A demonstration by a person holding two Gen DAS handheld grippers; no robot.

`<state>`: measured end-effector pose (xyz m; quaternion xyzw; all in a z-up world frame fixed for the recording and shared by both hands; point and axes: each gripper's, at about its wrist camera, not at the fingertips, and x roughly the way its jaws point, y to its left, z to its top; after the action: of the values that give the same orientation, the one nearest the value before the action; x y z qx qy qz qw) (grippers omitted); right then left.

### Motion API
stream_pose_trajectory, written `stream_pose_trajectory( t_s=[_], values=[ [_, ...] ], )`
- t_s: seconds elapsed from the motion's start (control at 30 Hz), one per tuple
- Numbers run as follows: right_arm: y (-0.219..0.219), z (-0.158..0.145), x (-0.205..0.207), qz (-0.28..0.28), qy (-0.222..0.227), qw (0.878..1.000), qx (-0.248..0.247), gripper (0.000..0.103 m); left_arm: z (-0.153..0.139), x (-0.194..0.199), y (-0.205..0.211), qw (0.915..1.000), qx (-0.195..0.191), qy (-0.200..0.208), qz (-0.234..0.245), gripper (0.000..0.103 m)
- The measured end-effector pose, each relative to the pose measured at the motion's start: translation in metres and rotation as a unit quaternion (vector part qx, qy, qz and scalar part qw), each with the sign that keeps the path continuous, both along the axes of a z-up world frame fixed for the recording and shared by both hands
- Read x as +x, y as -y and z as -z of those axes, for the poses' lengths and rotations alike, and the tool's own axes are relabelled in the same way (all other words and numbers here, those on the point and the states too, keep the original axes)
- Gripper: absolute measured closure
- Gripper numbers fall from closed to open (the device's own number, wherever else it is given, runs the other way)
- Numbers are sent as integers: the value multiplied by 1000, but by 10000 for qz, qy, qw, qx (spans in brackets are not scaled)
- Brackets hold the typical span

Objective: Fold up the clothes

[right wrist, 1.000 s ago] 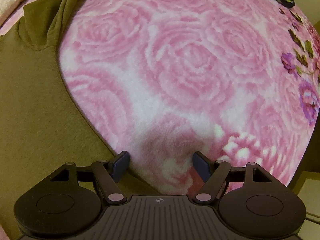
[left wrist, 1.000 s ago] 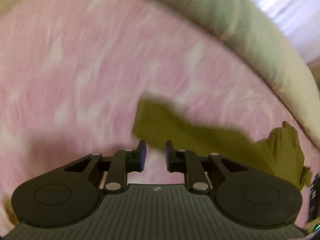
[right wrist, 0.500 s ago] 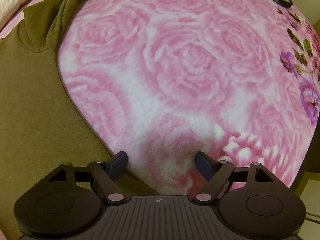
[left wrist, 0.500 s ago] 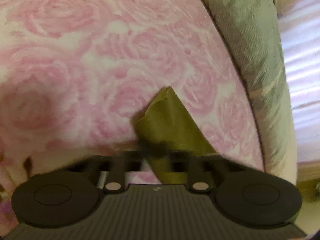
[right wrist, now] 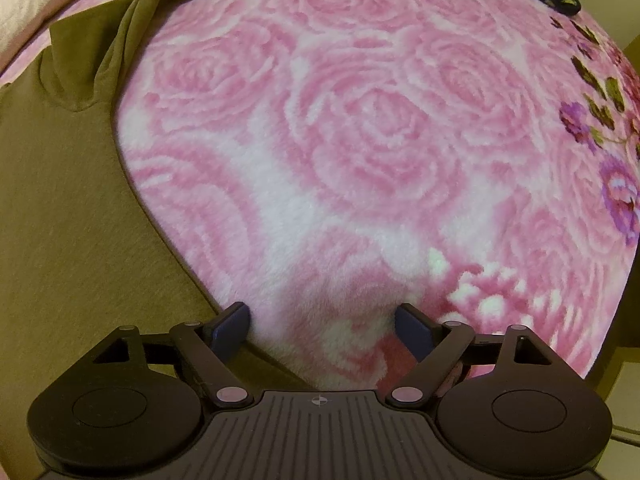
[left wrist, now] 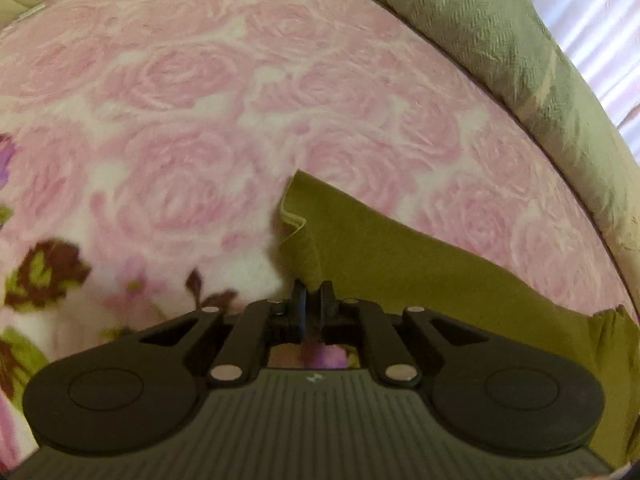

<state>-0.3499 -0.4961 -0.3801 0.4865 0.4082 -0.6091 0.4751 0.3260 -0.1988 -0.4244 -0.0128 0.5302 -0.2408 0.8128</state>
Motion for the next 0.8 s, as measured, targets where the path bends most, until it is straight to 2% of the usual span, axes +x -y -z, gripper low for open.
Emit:
stream_pose_trajectory(
  t_s=[0.1, 0.2, 0.27, 0.33, 0.37, 0.43, 0.47, 0.53, 0.6, 0.63, 0.7, 0.8],
  values=[
    [1, 0, -2, -62, 84, 9999, -12, 15, -4, -15, -7, 9998, 148, 71, -137, 97],
    [-1, -1, -4, -155, 224, 9996, -92, 11, -13, -34, -14, 9981, 467, 266, -308, 91],
    [-1, -2, -6, -286, 360, 9989, -83, 7, -20, -45, -19, 9941, 811, 367, -621, 83],
    [1, -2, -7, -517, 458, 9976, 44, 6, -28, -57, -23, 9877, 1133, 341, -1019, 85],
    [4, -3, -8, -625, 499, 9967, 154, 6, -32, -64, -25, 9864, 1141, 278, -1147, 85],
    [11, -1, -7, -869, 498, 9944, 334, 6, -44, -85, -21, 9883, 1025, 230, -1107, 85],
    [18, -7, -8, -1042, 398, 9934, 254, 6, -51, -99, -14, 9910, 922, 227, -943, 85],
    [34, -25, -16, -1312, 401, 9903, -201, 7, -61, -130, 4, 9965, 639, 121, -529, 85],
    [61, -41, -30, -1404, 658, 9860, -604, 7, -68, -167, 27, 9993, 351, -29, -141, 85],
    [81, -42, -35, -1328, 852, 9852, -675, 10, -69, -185, 39, 9997, 209, -114, -7, 85],
    [124, -44, -58, -1018, 1286, 9840, -698, 29, -69, -219, 63, 9994, -94, -310, 156, 84],
    [185, -51, -91, -445, 1870, 9792, -644, 29, -65, -256, 93, 9958, -564, -701, 164, 83]
  ],
)
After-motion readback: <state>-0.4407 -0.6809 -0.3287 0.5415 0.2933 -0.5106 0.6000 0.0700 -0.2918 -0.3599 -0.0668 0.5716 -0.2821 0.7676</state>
